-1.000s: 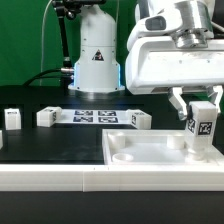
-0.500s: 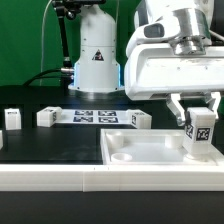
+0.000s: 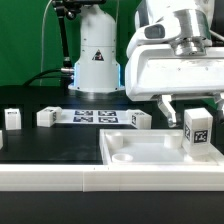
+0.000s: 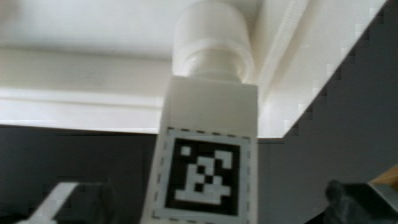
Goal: Assemble one leg
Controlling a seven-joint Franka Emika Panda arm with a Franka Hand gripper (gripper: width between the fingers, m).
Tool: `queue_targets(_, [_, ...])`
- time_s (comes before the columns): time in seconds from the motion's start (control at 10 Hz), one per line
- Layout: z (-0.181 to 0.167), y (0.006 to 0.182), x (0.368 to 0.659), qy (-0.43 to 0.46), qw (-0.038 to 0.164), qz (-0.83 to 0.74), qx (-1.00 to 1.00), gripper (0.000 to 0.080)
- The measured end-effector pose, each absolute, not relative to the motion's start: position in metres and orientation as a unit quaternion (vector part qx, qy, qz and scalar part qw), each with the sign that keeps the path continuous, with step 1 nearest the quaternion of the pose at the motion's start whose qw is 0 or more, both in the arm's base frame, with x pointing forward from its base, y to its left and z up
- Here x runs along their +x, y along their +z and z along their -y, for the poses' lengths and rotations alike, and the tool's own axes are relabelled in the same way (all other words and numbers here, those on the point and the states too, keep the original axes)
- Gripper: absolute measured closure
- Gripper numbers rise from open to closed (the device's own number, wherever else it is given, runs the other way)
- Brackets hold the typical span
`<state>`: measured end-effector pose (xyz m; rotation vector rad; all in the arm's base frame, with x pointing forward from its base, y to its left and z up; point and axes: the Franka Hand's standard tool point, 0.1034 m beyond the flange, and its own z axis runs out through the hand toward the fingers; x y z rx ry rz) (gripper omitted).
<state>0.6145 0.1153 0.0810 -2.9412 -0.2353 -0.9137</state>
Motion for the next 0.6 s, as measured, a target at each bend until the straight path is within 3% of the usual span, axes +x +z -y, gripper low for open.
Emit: queue_targets(0.6, [-0.1111, 0.0814, 0.6147, -0.289, 0.025, 0.077, -0.954, 0.0151])
